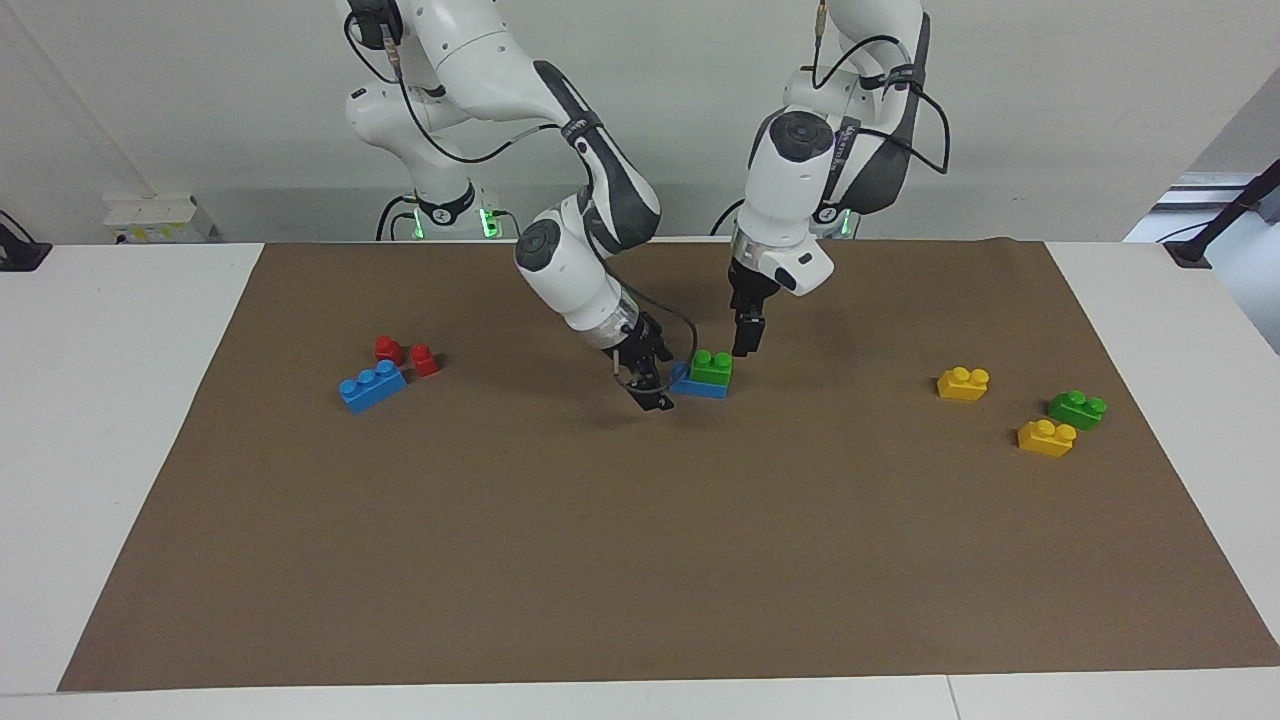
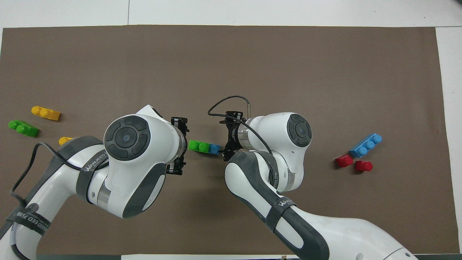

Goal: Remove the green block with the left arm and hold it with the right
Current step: 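Grasp the green brick with the left gripper while the right gripper grasps blue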

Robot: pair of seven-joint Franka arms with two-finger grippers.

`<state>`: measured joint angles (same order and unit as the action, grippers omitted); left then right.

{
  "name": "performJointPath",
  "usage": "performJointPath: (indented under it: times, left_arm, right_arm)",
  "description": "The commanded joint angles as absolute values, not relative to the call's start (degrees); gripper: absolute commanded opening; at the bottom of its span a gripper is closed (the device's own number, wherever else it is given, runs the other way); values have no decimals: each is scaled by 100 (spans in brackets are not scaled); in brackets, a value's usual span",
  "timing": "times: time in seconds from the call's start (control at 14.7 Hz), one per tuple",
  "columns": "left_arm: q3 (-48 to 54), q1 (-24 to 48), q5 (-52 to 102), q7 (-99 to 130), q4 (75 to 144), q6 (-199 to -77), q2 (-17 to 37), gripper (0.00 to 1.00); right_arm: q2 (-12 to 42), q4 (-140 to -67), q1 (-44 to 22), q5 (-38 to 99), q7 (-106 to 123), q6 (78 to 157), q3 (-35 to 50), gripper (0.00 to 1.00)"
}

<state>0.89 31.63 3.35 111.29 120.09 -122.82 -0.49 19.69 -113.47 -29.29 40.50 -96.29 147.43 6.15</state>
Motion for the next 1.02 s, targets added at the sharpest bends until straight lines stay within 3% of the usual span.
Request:
performJointPath:
  times: [0.0, 0.95]
  left_arm:
    - [-17, 3340, 299, 11285, 12260, -12533, -97, 100]
    - [-26, 3384, 299, 11716, 12489, -13332, 264, 100]
  right_arm:
    - [1978, -11364, -3067, 4254, -9642, 14880, 615, 100]
    - [2162, -11540, -3296, 4412, -9527, 15249, 615, 100]
